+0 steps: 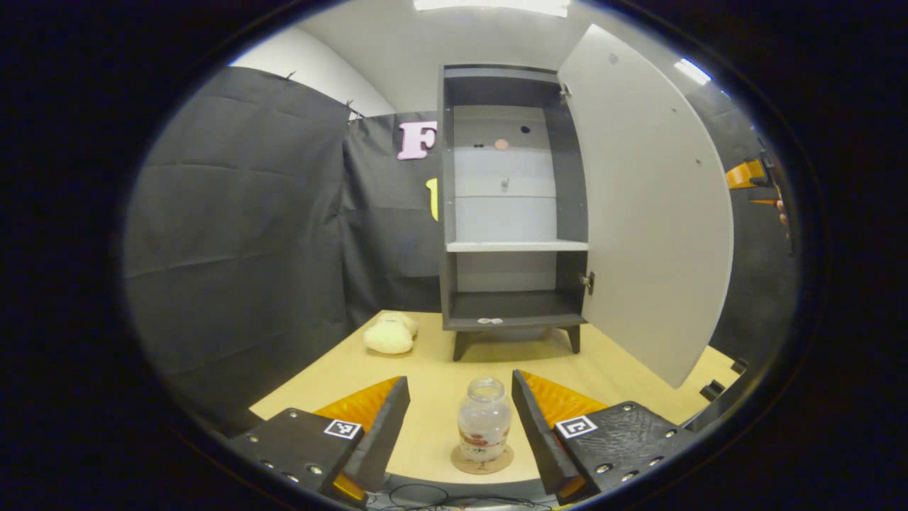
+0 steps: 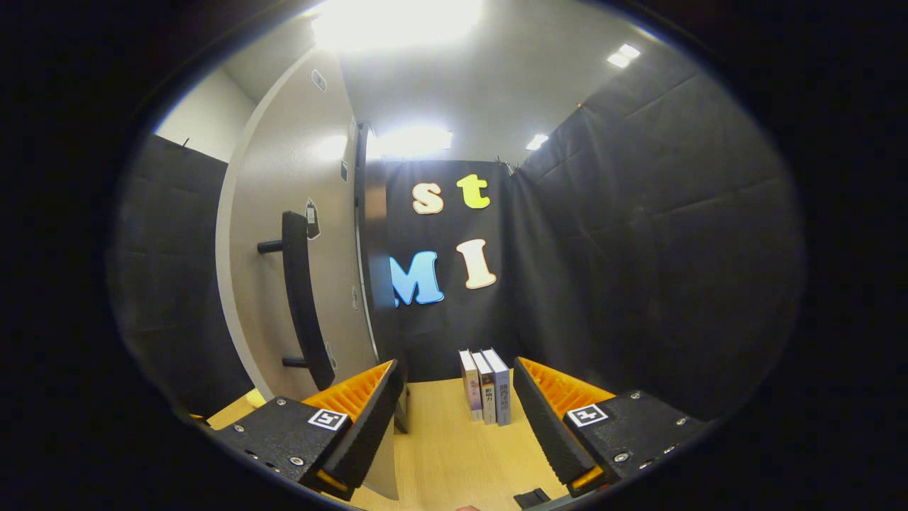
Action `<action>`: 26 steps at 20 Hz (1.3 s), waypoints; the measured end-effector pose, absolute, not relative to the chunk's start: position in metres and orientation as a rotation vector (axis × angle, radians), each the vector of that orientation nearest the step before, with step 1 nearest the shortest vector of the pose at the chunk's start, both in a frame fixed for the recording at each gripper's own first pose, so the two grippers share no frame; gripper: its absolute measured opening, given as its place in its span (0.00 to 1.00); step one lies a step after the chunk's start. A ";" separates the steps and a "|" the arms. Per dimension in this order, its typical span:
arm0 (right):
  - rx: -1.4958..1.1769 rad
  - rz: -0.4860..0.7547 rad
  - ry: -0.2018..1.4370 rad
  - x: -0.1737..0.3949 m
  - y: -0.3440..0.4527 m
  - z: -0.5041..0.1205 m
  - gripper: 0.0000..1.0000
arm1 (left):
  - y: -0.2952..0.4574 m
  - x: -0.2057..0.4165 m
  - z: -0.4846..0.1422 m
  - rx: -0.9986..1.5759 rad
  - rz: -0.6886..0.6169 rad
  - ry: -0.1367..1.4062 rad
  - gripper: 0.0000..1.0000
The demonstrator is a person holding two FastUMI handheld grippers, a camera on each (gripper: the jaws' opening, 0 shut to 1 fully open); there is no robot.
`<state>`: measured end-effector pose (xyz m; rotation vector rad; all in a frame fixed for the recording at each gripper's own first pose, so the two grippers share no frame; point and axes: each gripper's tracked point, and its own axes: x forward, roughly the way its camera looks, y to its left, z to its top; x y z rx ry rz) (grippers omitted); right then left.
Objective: Open the cabinet door with the right hand, grasp the bottle in the cabinet with the left hand and place it on the coaster, then close the cabinet door with the right hand.
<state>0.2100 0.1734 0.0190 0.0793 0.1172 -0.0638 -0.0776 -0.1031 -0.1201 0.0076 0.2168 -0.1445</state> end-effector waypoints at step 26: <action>0.006 -0.317 0.117 0.189 0.250 0.050 0.92 | 0.090 -0.001 -0.067 -0.023 -0.089 0.121 0.83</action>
